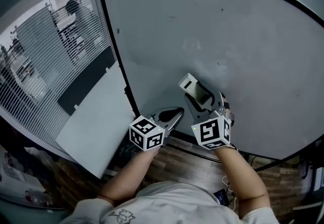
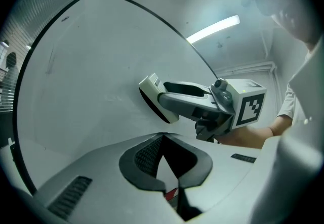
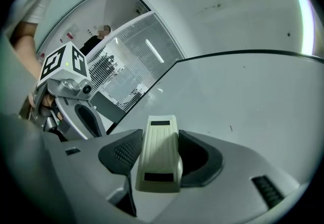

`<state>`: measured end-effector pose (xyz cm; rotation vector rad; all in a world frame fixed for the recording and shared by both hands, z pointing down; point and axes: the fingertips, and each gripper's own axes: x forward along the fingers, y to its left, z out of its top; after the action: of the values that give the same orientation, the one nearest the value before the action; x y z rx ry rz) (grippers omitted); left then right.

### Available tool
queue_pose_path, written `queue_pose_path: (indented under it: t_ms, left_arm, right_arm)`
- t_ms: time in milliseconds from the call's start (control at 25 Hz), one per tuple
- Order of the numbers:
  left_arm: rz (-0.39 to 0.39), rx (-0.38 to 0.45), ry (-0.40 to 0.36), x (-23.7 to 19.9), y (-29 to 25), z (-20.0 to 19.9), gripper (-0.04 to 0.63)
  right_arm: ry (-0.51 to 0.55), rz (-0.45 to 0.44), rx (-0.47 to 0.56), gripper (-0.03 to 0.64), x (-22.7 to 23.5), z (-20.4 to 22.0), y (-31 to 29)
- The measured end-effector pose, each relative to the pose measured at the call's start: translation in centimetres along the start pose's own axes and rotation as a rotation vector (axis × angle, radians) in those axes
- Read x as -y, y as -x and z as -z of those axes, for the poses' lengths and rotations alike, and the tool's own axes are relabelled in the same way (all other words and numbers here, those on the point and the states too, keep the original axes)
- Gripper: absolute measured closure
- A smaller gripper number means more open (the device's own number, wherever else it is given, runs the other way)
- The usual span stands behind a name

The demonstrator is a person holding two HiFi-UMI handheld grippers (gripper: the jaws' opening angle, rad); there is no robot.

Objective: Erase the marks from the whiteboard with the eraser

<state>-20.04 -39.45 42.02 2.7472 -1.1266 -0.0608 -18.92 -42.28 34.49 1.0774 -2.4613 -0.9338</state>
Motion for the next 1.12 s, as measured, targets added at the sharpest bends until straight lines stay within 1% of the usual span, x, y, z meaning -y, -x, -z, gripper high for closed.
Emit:
queue_pose_path:
  t_ms: [200,360,480,720,880,1120]
  left_arm:
    - [-0.006,0.029,-0.020,4.1,-0.5,-1.0,0.589]
    - [0.026,0.025,-0.024,9.1,-2.0,-0.5,0.589]
    - [0.057,0.019,-0.026,13.3,-3.1,0.1,0.589]
    - [0.082,0.017,-0.024,21.0,-4.0,1.6,0.589]
    - [0.100,0.012,-0.030,25.8,-3.9,2.5,0.589]
    - [0.112,0.007,-0.048,31.8,-3.2,3.6,0.589]
  right_arm:
    - [-0.145,0.012,0.006,0.383,1.4,1.1,5.0]
    - [-0.234,0.032,0.002,0.383,2.6,2.8,10.3]
    - [-0.281,0.049,-0.014,0.383,3.3,4.5,14.4]
    - [-0.369,0.097,-0.024,0.383,4.4,6.8,23.6]
    - [-0.394,0.118,-0.023,0.383,4.0,7.4,28.9]
    - [-0.470,0.142,-0.015,0.383,3.0,8.3,35.0]
